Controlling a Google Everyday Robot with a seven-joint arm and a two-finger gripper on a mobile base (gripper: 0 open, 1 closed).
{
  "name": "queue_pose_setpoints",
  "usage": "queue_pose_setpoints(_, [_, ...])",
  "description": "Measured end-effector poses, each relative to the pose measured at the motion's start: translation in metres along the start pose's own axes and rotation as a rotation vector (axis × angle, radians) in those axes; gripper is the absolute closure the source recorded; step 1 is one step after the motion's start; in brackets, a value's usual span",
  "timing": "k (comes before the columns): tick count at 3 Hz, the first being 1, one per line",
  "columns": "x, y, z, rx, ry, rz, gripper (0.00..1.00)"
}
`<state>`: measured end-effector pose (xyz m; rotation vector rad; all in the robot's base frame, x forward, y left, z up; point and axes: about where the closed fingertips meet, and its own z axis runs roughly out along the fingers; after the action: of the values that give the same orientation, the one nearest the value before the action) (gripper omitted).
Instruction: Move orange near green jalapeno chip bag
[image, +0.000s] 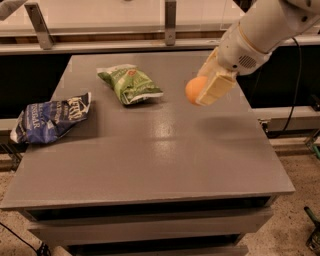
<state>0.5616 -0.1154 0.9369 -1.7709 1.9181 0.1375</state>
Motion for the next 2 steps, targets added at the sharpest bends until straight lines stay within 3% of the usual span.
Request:
queue_pose_setpoints(1, [-0.022, -0.023, 0.018, 0.026, -0.045, 0.005, 1.00])
queue_pose_setpoints(2, [-0.032, -0.035, 0.041, 0.015, -0.072, 0.026, 1.00])
